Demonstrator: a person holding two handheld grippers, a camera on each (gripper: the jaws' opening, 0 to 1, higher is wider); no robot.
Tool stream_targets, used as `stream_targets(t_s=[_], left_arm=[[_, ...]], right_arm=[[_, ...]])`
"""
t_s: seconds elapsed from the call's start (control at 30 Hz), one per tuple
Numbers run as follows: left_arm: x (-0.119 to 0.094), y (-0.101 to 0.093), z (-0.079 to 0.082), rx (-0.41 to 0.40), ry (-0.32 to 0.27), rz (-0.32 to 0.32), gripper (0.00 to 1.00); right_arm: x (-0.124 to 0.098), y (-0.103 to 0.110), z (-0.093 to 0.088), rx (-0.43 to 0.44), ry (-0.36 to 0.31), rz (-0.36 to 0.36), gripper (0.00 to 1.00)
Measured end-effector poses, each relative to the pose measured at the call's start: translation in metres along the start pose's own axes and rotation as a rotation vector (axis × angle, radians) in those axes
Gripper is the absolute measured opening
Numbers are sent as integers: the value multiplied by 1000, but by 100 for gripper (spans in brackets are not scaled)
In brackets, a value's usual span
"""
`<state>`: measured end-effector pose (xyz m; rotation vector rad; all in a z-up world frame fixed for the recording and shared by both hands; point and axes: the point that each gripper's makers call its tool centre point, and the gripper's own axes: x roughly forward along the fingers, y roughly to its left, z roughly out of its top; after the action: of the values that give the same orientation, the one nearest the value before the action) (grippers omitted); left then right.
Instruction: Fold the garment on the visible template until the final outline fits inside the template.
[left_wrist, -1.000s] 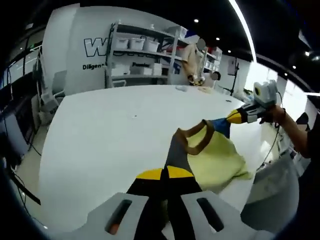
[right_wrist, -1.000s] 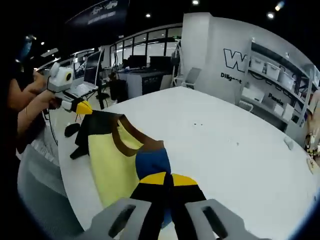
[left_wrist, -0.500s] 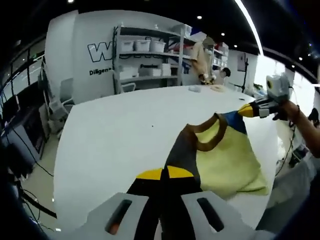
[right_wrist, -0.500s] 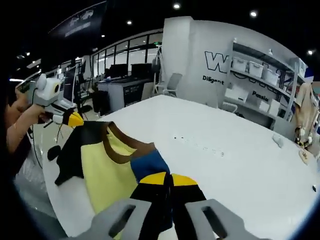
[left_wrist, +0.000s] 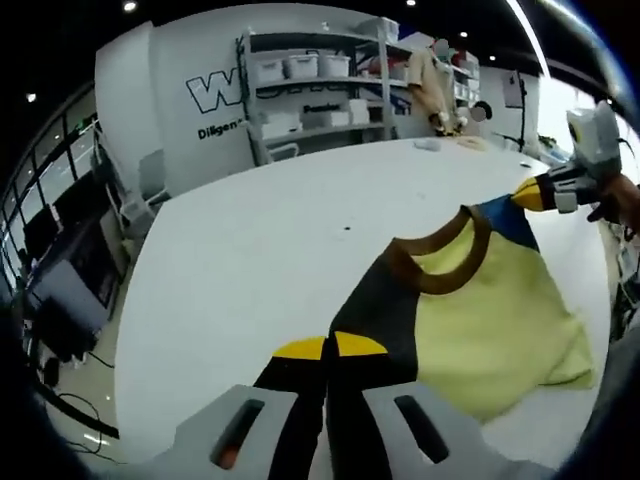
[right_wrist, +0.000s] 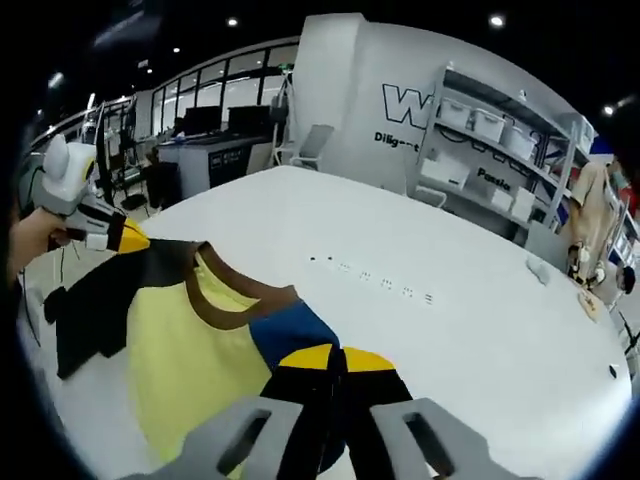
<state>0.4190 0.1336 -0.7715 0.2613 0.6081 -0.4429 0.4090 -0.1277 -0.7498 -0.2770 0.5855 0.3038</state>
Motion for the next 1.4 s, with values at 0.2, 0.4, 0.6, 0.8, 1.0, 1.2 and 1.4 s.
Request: stream_targets(t_s=[0.2, 0.4, 0.6, 0.8, 1.0, 1.2, 1.4], left_arm=[[29, 6, -16, 34, 48, 30, 3], [47, 8, -23, 37, 58, 30, 3], [65, 8, -32, 43, 82, 38, 4], [72, 14, -43, 32, 113, 72, 5], [65, 21, -46, 11, 121, 77, 19], [49, 20, -30, -65, 62, 36, 37], [19, 15, -12, -98, -11, 9, 57]], right_arm=[[31, -2, -15, -14, 58, -5, 0], [44, -7, -30, 9, 106, -24, 0], [62, -12, -41, 18, 128, -29, 0], [73, -11, -55, 24, 168, -23, 0], [71, -13, -63, 59, 190, -23, 0], [63, -7, -54, 150, 155, 10, 28], [46, 6, -37, 244, 86, 99, 48]])
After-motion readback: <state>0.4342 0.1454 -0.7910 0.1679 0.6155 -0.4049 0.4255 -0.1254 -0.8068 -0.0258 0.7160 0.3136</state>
